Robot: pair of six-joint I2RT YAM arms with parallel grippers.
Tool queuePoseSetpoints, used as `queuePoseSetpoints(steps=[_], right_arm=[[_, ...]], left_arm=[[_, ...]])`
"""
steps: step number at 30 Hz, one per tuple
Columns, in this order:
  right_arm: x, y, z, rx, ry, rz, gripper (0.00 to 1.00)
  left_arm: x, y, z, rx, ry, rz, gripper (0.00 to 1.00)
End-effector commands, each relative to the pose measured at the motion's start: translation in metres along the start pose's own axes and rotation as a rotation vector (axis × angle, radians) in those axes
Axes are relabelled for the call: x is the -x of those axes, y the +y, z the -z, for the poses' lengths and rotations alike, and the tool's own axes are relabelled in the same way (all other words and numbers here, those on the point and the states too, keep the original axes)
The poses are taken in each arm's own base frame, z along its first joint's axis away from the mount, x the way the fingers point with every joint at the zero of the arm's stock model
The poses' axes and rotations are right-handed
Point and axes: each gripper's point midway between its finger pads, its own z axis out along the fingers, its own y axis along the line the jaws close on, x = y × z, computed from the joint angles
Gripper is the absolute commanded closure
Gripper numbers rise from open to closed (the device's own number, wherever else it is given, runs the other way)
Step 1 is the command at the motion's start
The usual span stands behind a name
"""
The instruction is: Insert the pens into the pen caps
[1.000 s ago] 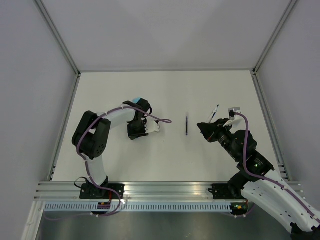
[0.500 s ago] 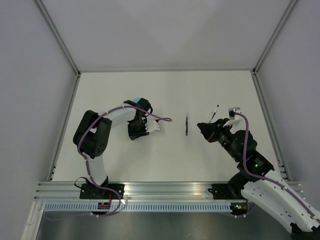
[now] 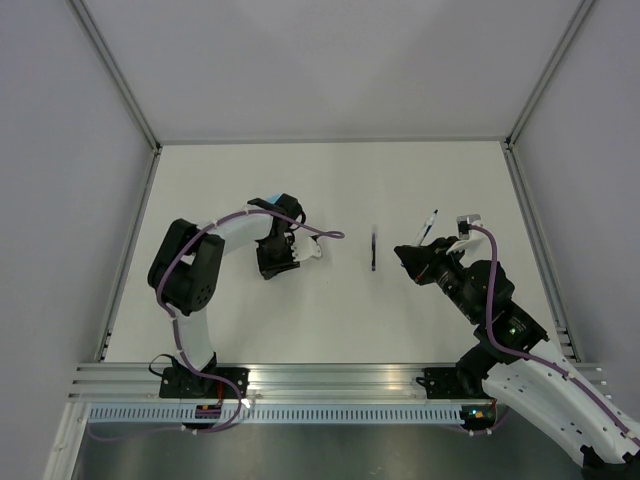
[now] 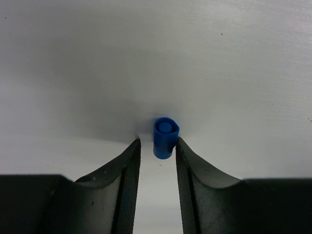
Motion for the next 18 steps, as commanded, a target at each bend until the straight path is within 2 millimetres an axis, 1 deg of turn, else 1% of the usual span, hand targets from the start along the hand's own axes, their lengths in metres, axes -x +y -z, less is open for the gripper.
queuePoseSetpoints(steps=[1, 8, 16, 18], right_arm=[[0.0225, 0.0112, 0.0035, 0.022, -0.059, -0.008, 0.98], [0.0227, 0.0117, 0.0038, 0.025, -0.060, -0.011, 0.98], [0.0234, 0.0119, 0.0039, 0.025, -0.061, -0.011, 0.98], [0.0231, 0.0124, 0.0038, 0.027, -0.058, -0.011, 0.98]], left_arm=[[0.0176, -0.0132, -0.0329, -0.097, -0.078, 0.024, 0.60], [0.0194, -0.0122, -0.0323, -0.104, -0.075, 0.041, 0.60], [0.0154, -0.0124, -0.0339, -0.107, -0.040, 0.086, 0.60], [0.0152, -0.0133, -0.0343, -0.110, -0.039, 0.094, 0.61]])
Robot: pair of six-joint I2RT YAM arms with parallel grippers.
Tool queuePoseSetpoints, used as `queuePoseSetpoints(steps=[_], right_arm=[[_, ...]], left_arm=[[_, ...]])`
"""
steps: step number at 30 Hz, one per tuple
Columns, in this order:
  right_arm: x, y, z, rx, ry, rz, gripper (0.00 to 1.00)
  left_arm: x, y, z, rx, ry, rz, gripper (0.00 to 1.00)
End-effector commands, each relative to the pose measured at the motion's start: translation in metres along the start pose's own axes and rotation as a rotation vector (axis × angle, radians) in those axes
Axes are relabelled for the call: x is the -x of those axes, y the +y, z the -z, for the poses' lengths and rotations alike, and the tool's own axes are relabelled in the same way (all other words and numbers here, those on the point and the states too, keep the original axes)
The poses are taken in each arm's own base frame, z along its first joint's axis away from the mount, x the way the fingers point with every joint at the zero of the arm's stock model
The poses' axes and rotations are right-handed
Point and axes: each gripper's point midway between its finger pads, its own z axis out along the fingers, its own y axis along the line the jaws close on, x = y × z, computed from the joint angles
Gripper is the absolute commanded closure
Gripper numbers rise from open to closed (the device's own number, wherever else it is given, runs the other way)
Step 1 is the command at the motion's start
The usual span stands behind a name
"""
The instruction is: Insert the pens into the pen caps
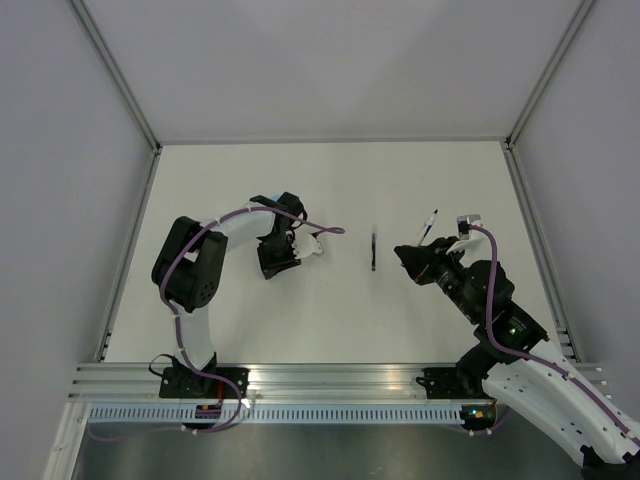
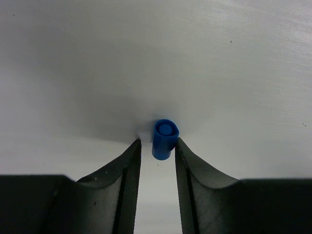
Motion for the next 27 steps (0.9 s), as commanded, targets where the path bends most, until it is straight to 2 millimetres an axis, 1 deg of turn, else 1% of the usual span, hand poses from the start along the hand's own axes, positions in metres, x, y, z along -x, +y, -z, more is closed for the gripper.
queuePoseSetpoints(steps=[1, 4, 6, 8, 9, 14, 19, 22, 24, 27], right_arm=[[0.024, 0.012, 0.004, 0.027, -0.061, -0.011, 0.98], [0.025, 0.013, 0.005, 0.029, -0.066, -0.012, 0.98], [0.025, 0.013, 0.006, 0.028, -0.065, -0.012, 0.98], [0.026, 0.013, 0.006, 0.030, -0.069, -0.012, 0.98], [0.026, 0.013, 0.006, 0.029, -0.067, -0.011, 0.98], [0.025, 0.011, 0.005, 0.020, -0.070, -0.009, 0.98], [0.018, 0.007, -0.001, 0.003, -0.048, -0.005, 0.98], [0.013, 0.005, -0.007, -0.004, -0.034, -0.003, 0.98], [0.008, 0.002, -0.011, -0.013, -0.020, -0.001, 0.98], [0.002, 0.001, -0.017, -0.020, 0.004, 0.001, 0.98]], left_arm=[[0.014, -0.014, -0.034, -0.094, -0.058, 0.038, 0.63], [0.015, -0.016, -0.033, -0.101, -0.061, 0.045, 0.72], [0.015, -0.017, -0.033, -0.105, -0.062, 0.047, 0.82], [0.017, -0.017, -0.033, -0.101, -0.070, 0.050, 0.86], [0.019, -0.020, -0.032, -0.115, -0.082, 0.051, 0.92], [0.024, -0.026, -0.030, -0.136, -0.101, 0.072, 0.93], [0.030, -0.028, -0.025, -0.142, -0.131, 0.109, 0.96], [0.039, -0.028, -0.018, -0.146, -0.168, 0.133, 0.98], [0.048, -0.027, -0.010, -0.139, -0.216, 0.142, 0.98], [0.056, -0.020, 0.004, -0.090, -0.270, 0.159, 0.98]])
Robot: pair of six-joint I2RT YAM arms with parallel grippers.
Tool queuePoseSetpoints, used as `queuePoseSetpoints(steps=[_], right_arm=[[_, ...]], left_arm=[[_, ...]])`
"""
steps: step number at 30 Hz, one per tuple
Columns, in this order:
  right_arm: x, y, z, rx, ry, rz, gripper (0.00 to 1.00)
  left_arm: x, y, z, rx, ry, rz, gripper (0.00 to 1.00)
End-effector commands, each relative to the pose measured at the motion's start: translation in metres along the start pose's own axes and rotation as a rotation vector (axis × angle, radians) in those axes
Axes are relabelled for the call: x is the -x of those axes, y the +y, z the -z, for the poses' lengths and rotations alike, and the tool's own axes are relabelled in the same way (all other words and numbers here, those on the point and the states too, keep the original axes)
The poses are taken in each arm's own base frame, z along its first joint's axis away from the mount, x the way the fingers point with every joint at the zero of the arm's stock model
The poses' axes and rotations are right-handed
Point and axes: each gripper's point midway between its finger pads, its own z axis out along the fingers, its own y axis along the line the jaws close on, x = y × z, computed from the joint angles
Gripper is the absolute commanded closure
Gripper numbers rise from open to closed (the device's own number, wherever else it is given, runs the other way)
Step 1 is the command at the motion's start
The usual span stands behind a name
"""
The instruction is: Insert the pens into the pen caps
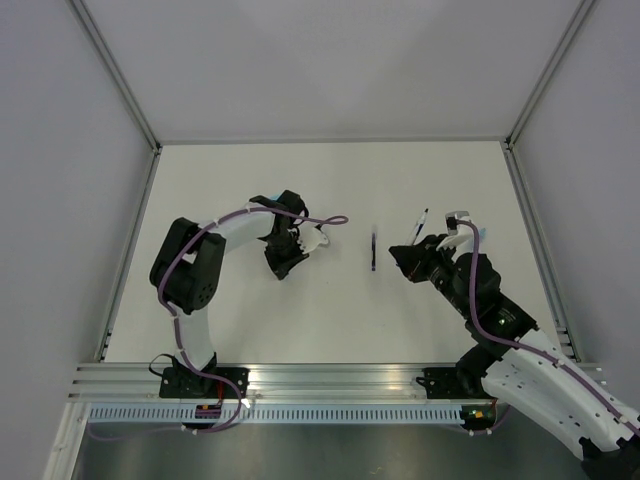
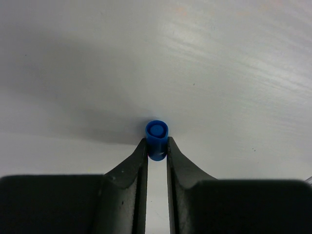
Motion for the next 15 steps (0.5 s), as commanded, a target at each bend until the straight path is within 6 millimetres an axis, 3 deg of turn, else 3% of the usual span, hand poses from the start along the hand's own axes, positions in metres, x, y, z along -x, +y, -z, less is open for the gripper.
queuePoseSetpoints(steps=[1, 5, 10, 12, 14, 15], right_arm=[[0.013, 0.008, -0.005, 0.017, -0.035, -0.008, 0.98], [0.009, 0.007, -0.009, 0.016, -0.025, -0.008, 0.98], [0.005, 0.009, -0.012, 0.030, -0.014, -0.012, 0.98], [0.001, 0.013, -0.014, 0.051, 0.001, -0.011, 0.98], [0.001, 0.023, -0.015, 0.107, 0.001, -0.012, 0.98], [-0.002, 0.024, -0.016, 0.116, 0.009, -0.013, 0.98]], left_arm=[[0.033, -0.006, 0.000, -0.013, -0.163, 0.032, 0.98], [0.050, -0.008, 0.017, -0.010, -0.246, 0.054, 0.98], [0.088, -0.031, 0.051, -0.127, -0.435, 0.041, 0.98], [0.108, -0.039, 0.072, -0.159, -0.549, 0.023, 0.98], [0.132, -0.044, 0.108, -0.131, -0.723, 0.005, 0.98], [0.142, -0.057, 0.125, -0.176, -0.813, -0.029, 0.98]])
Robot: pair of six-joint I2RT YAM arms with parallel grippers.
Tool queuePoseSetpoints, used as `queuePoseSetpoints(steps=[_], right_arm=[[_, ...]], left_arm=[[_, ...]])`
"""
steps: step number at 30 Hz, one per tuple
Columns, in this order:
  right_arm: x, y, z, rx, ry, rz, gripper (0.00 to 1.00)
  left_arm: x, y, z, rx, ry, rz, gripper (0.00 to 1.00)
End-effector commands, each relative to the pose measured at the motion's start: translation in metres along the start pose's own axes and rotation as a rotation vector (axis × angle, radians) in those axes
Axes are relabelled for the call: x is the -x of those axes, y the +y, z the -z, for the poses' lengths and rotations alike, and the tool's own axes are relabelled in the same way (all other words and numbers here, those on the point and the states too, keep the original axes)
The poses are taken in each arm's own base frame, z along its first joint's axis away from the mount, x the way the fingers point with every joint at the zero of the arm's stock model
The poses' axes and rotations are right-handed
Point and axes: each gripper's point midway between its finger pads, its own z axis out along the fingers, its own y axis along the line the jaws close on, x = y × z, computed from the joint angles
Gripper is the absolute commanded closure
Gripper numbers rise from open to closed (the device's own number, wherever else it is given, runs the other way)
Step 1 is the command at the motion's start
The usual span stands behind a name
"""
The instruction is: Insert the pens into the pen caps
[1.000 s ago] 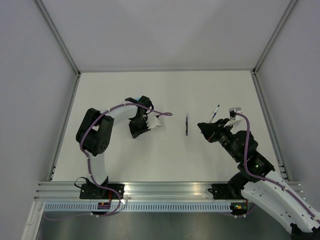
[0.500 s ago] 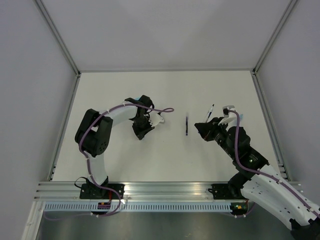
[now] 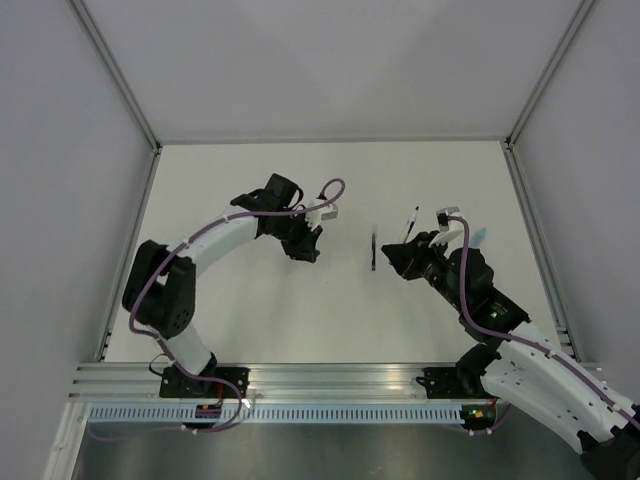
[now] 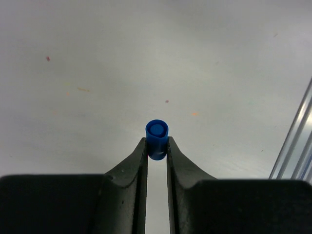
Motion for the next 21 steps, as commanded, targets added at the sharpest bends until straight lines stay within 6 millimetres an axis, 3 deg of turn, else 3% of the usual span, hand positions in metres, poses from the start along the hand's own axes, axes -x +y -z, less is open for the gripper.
queuePoseSetpoints(steps=[1, 2, 5, 6, 10, 16, 21], right_arm=[[0.007, 0.021, -0.004, 0.104, -0.025, -0.012, 0.98], [0.004, 0.024, -0.006, 0.119, -0.012, -0.013, 0.98], [-0.001, 0.031, -0.009, 0.161, 0.018, -0.006, 0.98], [-0.002, 0.034, -0.009, 0.175, 0.023, -0.004, 0.98], [-0.003, 0.062, -0.004, 0.343, 0.039, 0.027, 0.98], [-0.015, 0.100, 0.008, 0.577, 0.083, 0.058, 0.98], [-0.025, 0.124, 0.022, 0.699, 0.107, 0.107, 0.98]], left_arm=[[0.104, -0.051, 0.069, -0.096, -0.472, -0.139, 0.98], [0.121, -0.058, 0.078, -0.111, -0.581, -0.142, 0.98], [0.139, -0.100, 0.114, -0.233, -0.764, -0.138, 0.98], [0.156, -0.106, 0.134, -0.221, -0.875, -0.219, 0.98], [0.168, -0.128, 0.168, -0.263, -1.019, -0.224, 0.98], [0.148, -0.173, 0.194, -0.440, -1.184, -0.290, 0.98], [0.146, -0.175, 0.201, -0.451, -1.220, -0.243, 0.98]])
